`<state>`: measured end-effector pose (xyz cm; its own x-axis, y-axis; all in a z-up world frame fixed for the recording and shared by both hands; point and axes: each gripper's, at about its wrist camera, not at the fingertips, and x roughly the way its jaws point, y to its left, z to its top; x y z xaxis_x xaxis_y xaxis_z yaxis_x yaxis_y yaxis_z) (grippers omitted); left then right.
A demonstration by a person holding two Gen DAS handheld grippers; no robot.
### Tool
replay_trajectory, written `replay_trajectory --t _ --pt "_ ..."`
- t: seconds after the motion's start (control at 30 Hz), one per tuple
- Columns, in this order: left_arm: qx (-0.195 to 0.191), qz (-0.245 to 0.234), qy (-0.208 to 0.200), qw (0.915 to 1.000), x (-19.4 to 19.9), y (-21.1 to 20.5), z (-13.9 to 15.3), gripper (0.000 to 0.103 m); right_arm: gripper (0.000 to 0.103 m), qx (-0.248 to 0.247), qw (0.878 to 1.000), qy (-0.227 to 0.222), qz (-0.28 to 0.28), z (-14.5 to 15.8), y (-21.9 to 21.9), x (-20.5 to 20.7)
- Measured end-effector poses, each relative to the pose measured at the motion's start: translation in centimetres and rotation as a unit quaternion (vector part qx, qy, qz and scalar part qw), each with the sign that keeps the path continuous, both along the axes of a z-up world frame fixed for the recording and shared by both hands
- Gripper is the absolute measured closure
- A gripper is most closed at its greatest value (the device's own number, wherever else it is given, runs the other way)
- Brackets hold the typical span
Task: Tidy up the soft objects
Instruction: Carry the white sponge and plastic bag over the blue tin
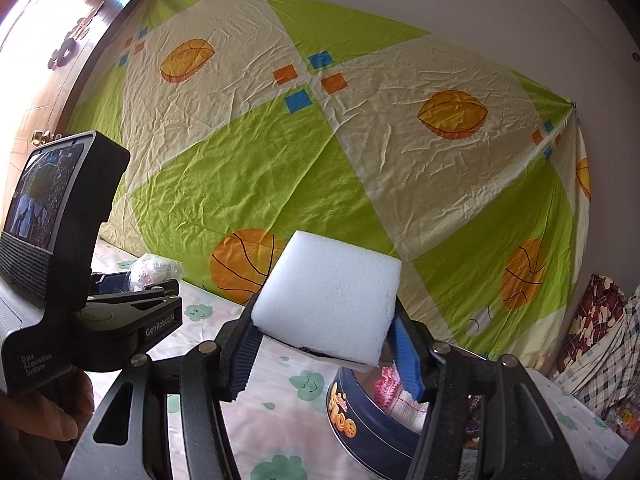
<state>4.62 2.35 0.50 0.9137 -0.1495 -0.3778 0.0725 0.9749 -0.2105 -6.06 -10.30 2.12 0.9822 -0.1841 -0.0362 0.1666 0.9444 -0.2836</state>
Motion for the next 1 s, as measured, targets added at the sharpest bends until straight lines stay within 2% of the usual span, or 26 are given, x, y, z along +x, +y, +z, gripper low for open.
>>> replay_trajectory --t 0.63,1.0 --pt "-0.007 -0.057 -0.007 0.9983 -2.3 -5.8 0.6 0.064 0.042 0.008 1.000 -0.009 -0.023 0.6 -5.4 -1.9" --pt "0.004 -0.074 -0.006 0.9972 -2.5 -9.1 1.0 0.064 0.041 0.020 0.999 -0.015 -0.037 1.1 -8.2 -2.4"
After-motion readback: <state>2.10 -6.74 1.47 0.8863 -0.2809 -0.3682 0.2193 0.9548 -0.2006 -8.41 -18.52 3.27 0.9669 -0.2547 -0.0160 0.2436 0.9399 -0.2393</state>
